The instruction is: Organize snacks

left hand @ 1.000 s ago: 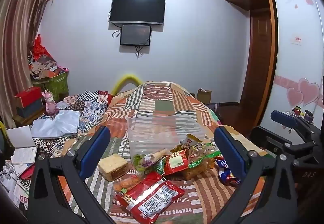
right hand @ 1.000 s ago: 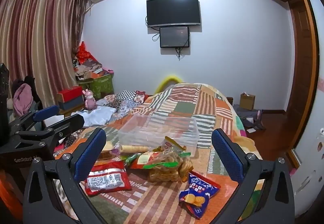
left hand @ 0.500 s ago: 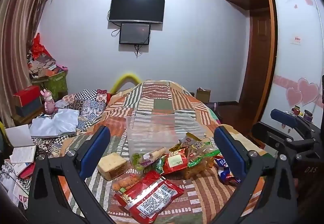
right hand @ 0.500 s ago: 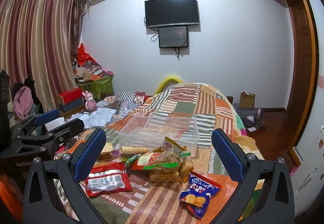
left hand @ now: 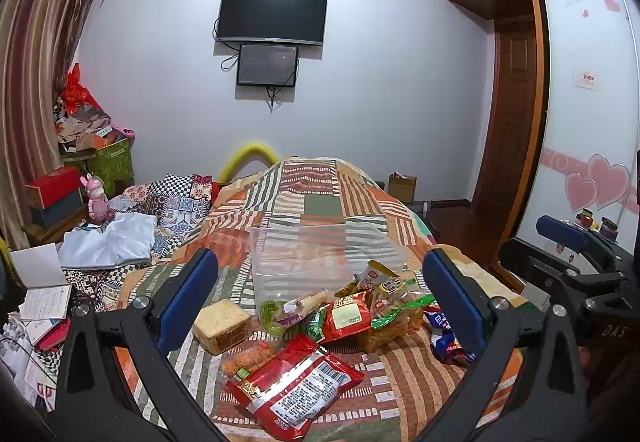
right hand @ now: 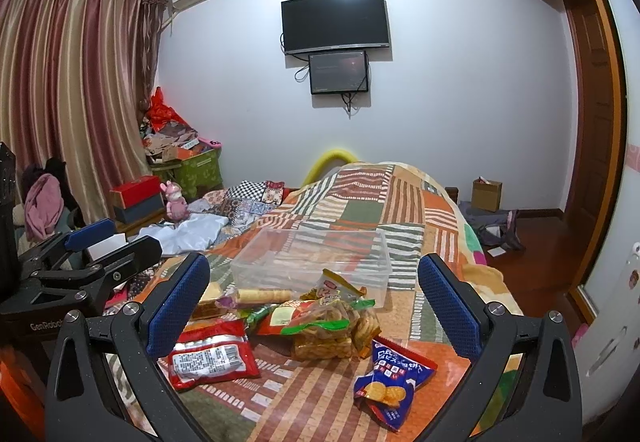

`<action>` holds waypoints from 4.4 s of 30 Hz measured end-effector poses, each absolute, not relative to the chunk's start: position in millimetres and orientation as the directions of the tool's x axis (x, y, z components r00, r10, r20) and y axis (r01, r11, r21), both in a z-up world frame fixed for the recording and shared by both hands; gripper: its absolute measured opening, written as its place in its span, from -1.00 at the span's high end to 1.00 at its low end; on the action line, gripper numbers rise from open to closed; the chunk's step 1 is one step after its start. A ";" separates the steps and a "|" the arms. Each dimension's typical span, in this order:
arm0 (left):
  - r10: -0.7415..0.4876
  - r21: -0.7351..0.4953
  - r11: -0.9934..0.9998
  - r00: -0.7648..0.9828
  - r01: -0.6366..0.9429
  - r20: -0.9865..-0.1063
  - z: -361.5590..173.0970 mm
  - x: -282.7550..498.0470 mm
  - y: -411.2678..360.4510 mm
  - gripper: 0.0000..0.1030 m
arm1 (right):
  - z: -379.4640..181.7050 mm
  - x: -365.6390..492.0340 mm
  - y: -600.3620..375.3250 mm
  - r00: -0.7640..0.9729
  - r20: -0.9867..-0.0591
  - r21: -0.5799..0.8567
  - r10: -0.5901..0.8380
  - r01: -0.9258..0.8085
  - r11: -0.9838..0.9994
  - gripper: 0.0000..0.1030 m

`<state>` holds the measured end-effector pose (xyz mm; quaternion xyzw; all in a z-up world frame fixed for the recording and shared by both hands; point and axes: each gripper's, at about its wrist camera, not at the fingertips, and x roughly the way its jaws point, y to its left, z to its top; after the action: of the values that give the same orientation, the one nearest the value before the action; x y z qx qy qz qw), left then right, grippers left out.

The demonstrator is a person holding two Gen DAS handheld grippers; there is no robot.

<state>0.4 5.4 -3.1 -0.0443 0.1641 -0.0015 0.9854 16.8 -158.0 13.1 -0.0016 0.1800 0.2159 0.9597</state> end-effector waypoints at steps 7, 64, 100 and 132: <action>-0.016 -0.086 0.996 0.946 -0.013 -0.324 -3.4 -0.4 5.2 -1.00 | 12.5 16.6 -158.4 0.844 -0.343 0.073 0.413 -0.414 0.907 -1.00; -0.035 -0.105 0.994 0.900 -0.012 -0.435 -30.7 23.2 8.9 -1.00 | -3.3 33.0 -161.9 0.817 -0.410 0.108 0.407 -0.399 0.910 -1.00; -0.114 -0.109 0.993 0.587 0.043 -0.802 -157.3 97.1 12.4 -1.00 | -128.4 101.2 -209.6 0.549 -0.767 0.227 0.333 -0.253 0.940 -0.55; -0.063 -0.105 0.994 0.670 -0.023 -0.740 -137.7 75.9 34.6 -0.44 | -101.1 89.7 -224.5 0.644 -0.687 0.243 0.336 -0.233 0.942 -0.11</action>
<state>75.9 34.6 -137.7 -0.0528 0.4061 -0.0110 0.9122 89.7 -224.5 -101.1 0.0660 0.3915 0.1574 0.9042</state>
